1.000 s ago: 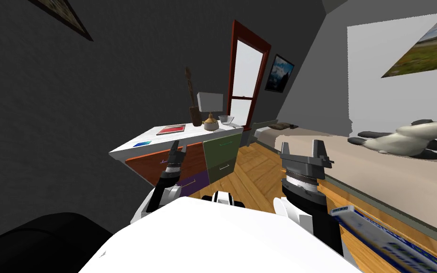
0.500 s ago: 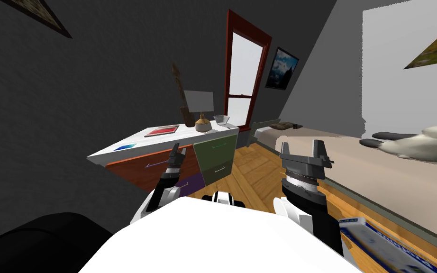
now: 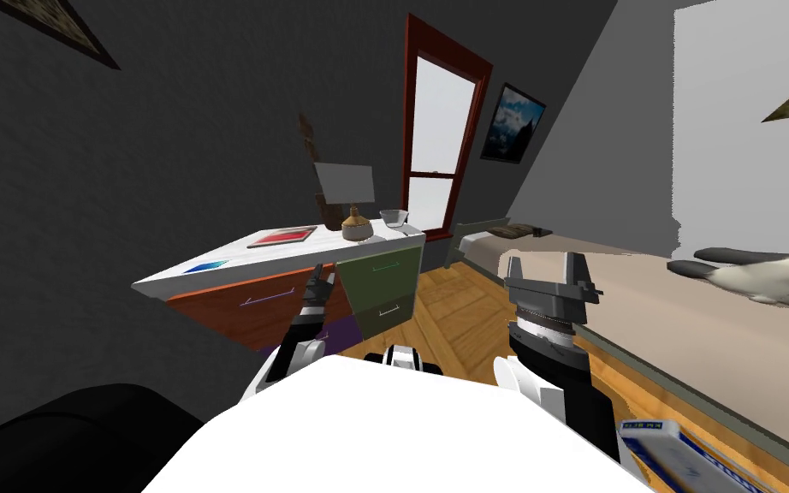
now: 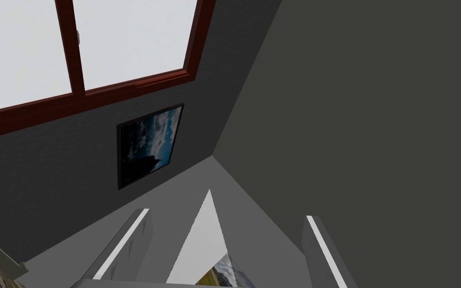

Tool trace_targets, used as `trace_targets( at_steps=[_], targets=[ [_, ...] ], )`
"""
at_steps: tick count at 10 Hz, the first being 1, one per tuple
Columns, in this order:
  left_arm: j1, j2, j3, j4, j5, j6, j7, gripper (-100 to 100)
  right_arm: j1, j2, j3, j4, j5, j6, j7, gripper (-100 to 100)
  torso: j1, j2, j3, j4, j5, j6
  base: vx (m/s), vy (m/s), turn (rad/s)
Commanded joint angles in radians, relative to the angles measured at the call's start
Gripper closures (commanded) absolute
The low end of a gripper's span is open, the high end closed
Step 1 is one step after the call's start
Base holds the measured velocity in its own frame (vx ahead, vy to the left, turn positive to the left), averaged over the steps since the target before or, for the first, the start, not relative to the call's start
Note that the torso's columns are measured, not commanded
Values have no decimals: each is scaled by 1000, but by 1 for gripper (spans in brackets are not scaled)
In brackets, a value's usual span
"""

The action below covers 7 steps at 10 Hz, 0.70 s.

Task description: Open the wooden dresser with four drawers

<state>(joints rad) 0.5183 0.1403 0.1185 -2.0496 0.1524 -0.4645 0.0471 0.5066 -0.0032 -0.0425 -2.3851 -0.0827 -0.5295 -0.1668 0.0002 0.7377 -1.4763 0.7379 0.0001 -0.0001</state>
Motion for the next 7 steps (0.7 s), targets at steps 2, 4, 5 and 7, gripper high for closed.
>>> trace_targets(
  at_steps=[2, 4, 5, 7],
  targets=[
    [-4, 17, 15, 51, 23, 28, 7, -100, 0, 0, 0, 0, 0, 0, 0, 0, 0, 0, 0, 0, 0, 0, 112, -167, 60],
    [-4, 29, 25, 79, 39, 44, 12, -100, 0, 0, 0, 0, 0, 0, 0, 0, 0, 1, 1, 0, 0, 0, 99, -182, 69],
    [-4, 30, 29, 90, 44, 50, 13, -100, 0, 0, 0, 0, 0, 0, 0, 0, -1, 0, 0, 0, 0, 0, 92, -163, 42],
    [-3, 25, 36, 112, 56, 63, 17, -100, 0, 0, 0, 0, 0, 0, 0, 0, 1, 1, 1, 0, 0, 0, 76, -158, 45]
  ],
)
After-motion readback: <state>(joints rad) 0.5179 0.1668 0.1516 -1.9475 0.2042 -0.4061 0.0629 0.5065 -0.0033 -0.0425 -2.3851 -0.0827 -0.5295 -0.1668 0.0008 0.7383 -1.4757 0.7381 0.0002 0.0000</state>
